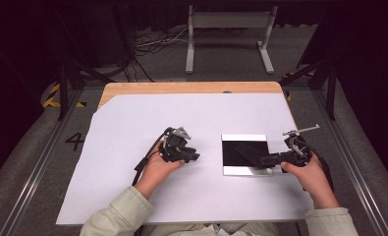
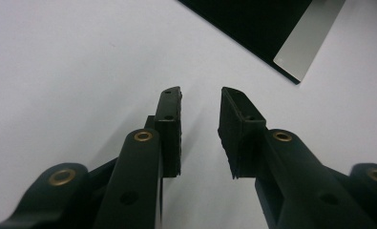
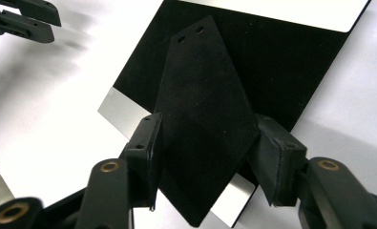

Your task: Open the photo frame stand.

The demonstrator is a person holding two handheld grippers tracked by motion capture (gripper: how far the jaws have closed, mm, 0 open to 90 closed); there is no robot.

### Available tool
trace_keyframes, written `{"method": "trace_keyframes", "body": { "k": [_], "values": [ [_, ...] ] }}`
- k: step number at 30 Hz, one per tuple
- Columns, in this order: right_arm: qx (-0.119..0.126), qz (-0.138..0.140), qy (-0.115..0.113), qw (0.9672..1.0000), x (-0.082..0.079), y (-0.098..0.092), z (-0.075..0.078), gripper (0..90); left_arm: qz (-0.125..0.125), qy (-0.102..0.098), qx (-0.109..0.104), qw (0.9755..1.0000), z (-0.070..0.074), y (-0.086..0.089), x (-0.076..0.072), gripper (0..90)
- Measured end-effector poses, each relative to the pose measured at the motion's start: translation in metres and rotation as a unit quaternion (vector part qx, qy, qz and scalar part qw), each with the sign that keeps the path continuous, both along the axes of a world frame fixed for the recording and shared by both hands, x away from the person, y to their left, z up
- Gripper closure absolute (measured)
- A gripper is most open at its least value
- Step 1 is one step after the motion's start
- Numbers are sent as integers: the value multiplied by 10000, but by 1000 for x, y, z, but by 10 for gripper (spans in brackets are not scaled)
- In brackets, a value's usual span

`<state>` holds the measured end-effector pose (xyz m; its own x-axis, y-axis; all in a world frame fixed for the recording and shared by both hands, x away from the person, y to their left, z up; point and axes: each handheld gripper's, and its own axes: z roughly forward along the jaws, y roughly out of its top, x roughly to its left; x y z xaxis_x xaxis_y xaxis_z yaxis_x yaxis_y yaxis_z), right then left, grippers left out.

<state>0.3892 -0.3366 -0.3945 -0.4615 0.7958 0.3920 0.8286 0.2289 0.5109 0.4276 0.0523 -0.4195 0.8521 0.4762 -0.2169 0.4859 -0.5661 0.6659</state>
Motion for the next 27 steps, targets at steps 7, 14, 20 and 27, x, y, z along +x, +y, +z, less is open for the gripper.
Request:
{"method": "trace_keyframes", "body": {
  "k": [7, 14, 20, 27],
  "values": [
    [-69, 72, -103, 9999, -4, 1, 5, 519, -8, 2, 2, 10000, 0, 0, 0, 707],
    [-70, 117, -112, 9998, -7, -1, 8, 565, -23, 5, 5, 10000, -1, -1, 1, 707],
    [-105, 154, -97, 9998, -9, -2, 9, 600, -30, 14, 3, 10000, -1, -2, 1, 705],
    [-107, 221, -55, 9997, -11, -5, 11, 649, -20, 28, 1, 10000, -1, -2, 1, 705]
  ]
}}
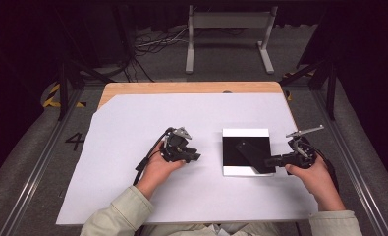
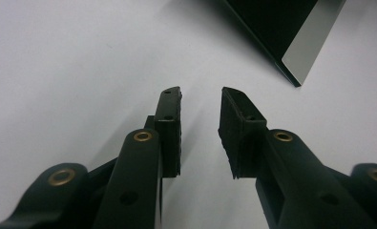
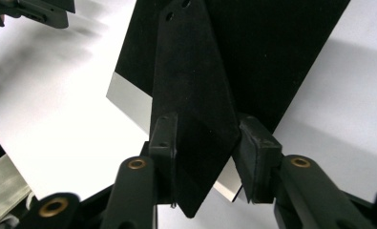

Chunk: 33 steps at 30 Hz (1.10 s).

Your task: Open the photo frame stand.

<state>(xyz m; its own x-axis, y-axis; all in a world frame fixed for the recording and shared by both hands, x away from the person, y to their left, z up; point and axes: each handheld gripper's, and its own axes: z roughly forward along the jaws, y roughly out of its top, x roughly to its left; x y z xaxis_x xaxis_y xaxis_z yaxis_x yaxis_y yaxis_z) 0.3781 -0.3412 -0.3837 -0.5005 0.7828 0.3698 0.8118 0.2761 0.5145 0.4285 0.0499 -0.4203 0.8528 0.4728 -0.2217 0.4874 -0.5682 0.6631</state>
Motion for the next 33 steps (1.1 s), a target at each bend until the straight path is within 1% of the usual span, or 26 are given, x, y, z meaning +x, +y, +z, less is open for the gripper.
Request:
{"method": "trace_keyframes", "body": {
  "k": [8, 12, 13, 20, 27, 31, 33],
  "values": [
    [121, 123, -27, 9998, -5, -3, 7, 749, -19, -9, -35, 10000, 0, -2, 1, 704],
    [159, 169, -53, 9997, -7, -3, 9, 773, -22, 7, -47, 10000, -1, -3, 1, 704],
    [191, 223, -112, 9995, -9, -3, 11, 783, -23, 2, -49, 10000, -1, -3, 1, 704],
    [326, 309, -125, 9989, -12, -2, 15, 807, -27, -10, -72, 10000, 0, -3, 1, 704],
    [551, 436, -110, 9975, -13, -2, 19, 835, -6, 0, -65, 10000, 0, -2, 2, 703],
    [865, 607, -103, 9943, -16, 0, 24, 864, -2, -5, -66, 10000, 1, -2, 2, 702],
    [883, 624, -115, 9941, -16, 1, 24, 866, 5, -4, -72, 10000, 1, -2, 2, 702]
  ]
}}
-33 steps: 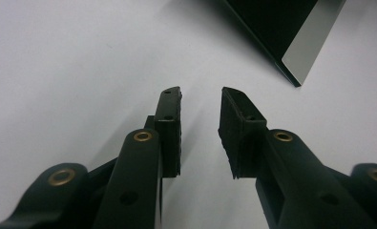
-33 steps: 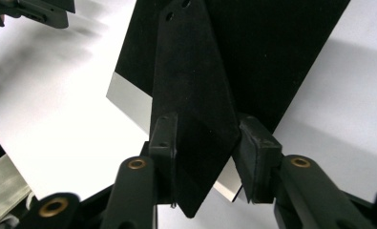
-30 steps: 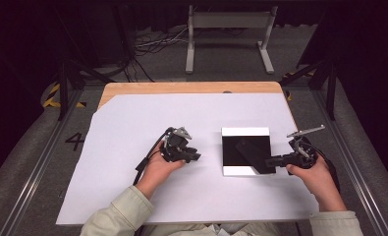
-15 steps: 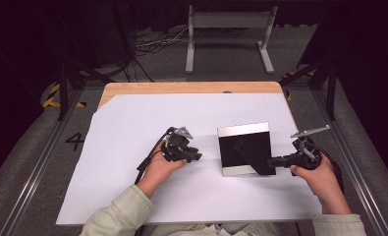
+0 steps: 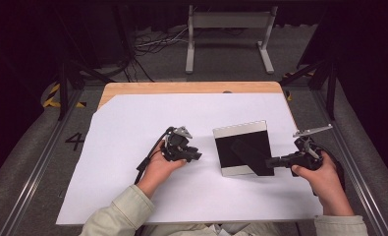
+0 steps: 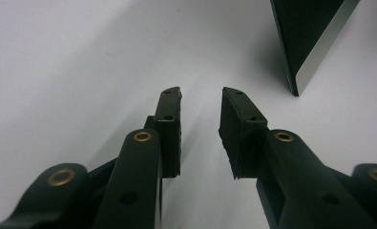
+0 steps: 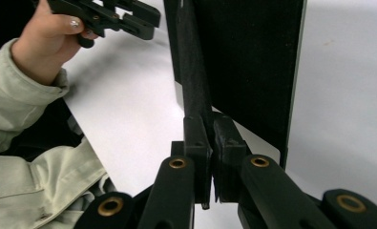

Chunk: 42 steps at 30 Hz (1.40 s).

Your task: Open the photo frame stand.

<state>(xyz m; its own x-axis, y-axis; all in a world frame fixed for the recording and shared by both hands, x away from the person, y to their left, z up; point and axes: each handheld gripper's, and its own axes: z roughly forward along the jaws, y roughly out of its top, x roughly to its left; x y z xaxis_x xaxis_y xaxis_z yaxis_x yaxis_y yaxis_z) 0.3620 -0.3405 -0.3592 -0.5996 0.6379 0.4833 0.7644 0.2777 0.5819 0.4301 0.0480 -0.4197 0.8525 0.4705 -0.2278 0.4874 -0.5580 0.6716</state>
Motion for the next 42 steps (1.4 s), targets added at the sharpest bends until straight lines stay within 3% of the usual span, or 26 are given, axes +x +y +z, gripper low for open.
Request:
{"method": "trace_keyframes", "body": {
  "k": [16, 42],
  "values": [
    [289, 145, -126, 9994, -4, 7, 6, 883, 10, -30, -19, 10000, 1, 1, 0, 700],
    [455, 66, -391, 9982, -4, 12, 7, 885, 71, -103, -118, 9999, 3, 4, 0, 699]
  ]
}}
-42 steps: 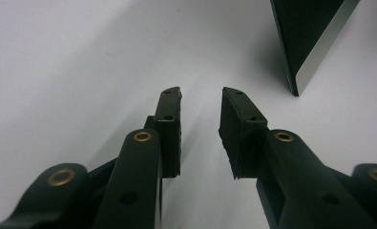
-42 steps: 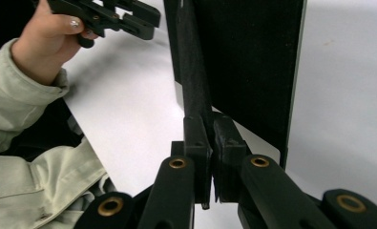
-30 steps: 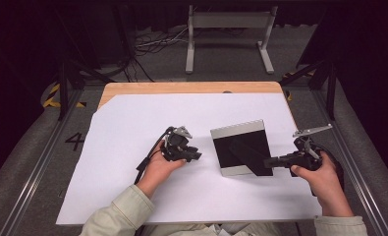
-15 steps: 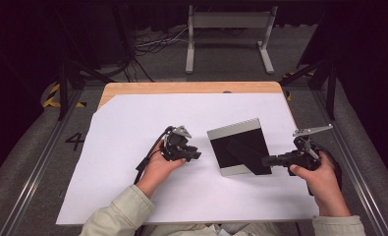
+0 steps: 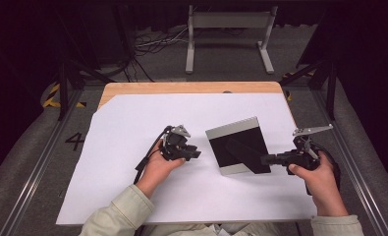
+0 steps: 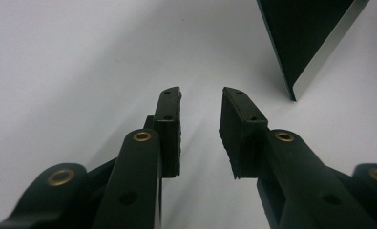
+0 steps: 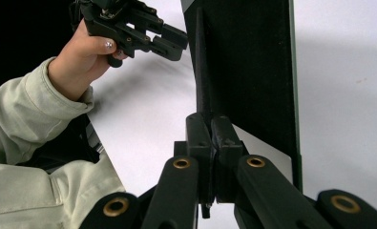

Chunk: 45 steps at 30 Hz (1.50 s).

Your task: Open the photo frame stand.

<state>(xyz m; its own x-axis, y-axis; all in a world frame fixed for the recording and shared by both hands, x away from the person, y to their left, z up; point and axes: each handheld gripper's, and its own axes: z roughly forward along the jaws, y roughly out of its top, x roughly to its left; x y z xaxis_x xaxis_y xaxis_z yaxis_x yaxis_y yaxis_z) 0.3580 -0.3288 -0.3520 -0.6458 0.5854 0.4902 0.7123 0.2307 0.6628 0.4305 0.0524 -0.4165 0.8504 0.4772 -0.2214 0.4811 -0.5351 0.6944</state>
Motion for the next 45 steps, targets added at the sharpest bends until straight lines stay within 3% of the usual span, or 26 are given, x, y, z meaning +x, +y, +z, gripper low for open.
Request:
{"method": "trace_keyframes", "body": {
  "k": [6, 14, 20, 28, 33, 45],
  "values": [
    [13, -94, -163, 9998, 1, 2, 0, 885, 43, -5, -2, 10000, 0, 1, 0, 699],
    [207, -278, -758, 9965, 4, 5, -2, 885, 66, -8, 0, 10000, 1, 3, 0, 699],
    [102, -403, -1187, 9921, 8, 10, -10, 884, 80, -3, 2, 10000, 1, 4, 0, 697],
    [-188, -325, -1479, 9883, 10, 11, -20, 883, 79, 1, -15, 10000, 1, 4, 0, 695],
    [-402, -222, -1334, 9900, 5, 11, -20, 883, 74, -11, -12, 10000, 1, 5, -1, 694],
    [-587, -82, -1003, 9932, -3, 6, -28, 884, 76, -8, -18, 10000, 1, 4, 0, 694]
  ]
}}
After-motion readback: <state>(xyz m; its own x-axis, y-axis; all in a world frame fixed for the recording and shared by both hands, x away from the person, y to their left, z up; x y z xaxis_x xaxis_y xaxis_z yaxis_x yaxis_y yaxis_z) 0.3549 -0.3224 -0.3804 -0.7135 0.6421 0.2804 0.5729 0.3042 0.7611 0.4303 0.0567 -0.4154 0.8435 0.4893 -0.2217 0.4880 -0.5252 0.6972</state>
